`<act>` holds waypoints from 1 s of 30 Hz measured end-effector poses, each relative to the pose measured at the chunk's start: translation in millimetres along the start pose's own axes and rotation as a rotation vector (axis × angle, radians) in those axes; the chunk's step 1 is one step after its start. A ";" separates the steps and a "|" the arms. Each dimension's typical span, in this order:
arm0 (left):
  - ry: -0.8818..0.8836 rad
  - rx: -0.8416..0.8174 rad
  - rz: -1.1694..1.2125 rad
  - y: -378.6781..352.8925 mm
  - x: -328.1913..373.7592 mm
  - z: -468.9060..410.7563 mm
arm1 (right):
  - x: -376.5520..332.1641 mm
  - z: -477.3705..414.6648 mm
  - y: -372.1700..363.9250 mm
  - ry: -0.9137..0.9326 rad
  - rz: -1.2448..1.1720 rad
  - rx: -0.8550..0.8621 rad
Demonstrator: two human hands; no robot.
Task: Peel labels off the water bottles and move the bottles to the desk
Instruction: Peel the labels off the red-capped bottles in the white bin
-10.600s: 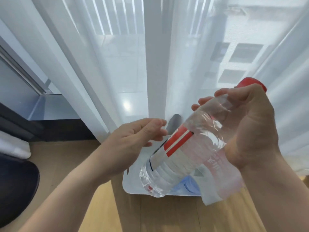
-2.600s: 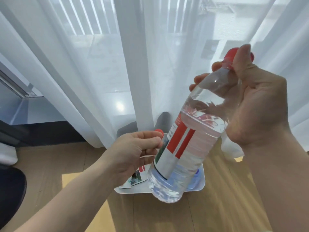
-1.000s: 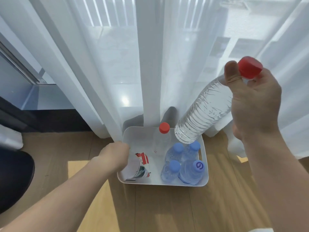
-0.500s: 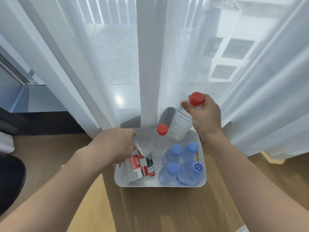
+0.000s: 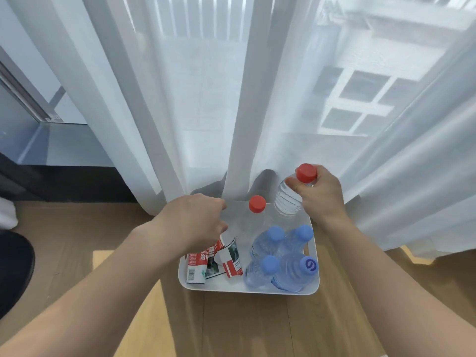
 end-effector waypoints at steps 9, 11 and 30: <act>-0.043 0.011 -0.023 -3.8 7.1 3.6 | 55.1 -0.4 -24.7 -0.109 0.154 -0.202; -0.054 0.016 -0.025 -3.5 9.9 2.8 | 54.0 -0.8 -19.7 -0.116 0.171 -0.150; -0.049 0.050 0.001 9.8 7.1 7.4 | 54.5 43.0 -76.7 -0.257 0.835 -0.660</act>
Point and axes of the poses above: each hand's wrist, its own z-axis away from the middle knuckle, its own y-axis out of the back of the hand, x = y × z, the point moved 9 cm from there along -z, towards the middle knuckle, and after that the axes turned 8 degrees about -x, right-handed, at the moved point
